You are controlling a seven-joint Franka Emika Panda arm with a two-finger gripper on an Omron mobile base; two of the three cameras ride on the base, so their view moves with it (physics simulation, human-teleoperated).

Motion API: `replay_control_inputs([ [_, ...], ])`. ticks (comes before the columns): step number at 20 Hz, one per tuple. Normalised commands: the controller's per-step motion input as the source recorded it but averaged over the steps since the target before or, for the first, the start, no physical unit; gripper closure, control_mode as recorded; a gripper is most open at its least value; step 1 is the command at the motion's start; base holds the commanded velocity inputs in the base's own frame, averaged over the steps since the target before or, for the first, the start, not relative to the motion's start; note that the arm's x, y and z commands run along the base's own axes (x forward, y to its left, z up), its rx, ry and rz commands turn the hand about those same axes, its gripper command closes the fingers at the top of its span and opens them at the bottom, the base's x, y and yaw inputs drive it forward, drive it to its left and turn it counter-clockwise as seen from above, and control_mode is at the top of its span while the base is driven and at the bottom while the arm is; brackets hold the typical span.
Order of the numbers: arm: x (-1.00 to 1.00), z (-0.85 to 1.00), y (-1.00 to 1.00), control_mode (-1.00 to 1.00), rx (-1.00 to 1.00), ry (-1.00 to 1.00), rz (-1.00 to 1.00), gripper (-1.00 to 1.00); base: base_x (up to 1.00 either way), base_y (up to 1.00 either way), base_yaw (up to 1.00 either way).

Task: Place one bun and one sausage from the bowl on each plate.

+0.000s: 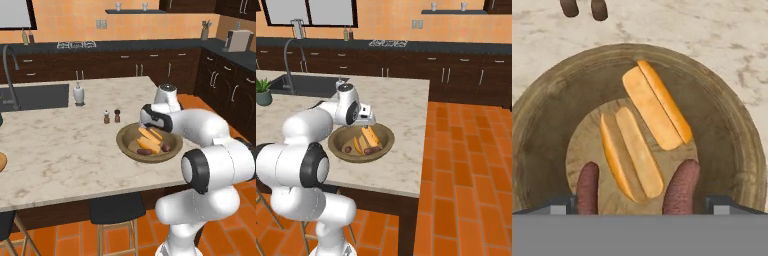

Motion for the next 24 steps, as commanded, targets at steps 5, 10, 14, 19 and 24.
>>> replay_control_inputs([
  [5, 0.59, -0.47, -0.10, -1.00, -0.02, -0.02, 0.03, -1.00, 0.00, 0.00, 0.00],
  [10, 0.44, -0.40, 0.00, -1.00, -0.02, 0.00, 0.00, -1.00, 0.00, 0.00, 0.00],
  [14, 0.53, -0.26, -0.05, -1.00, 0.00, 0.00, 0.00, -1.00, 0.00, 0.00, 0.00],
  [19, 0.38, -0.22, -0.19, -1.00, 0.00, 0.00, 0.00, -1.00, 0.00, 0.00, 0.00],
  [24, 0.22, -0.41, 0.00, -1.00, 0.00, 0.00, 0.00, -1.00, 0.00, 0.00, 0.00],
])
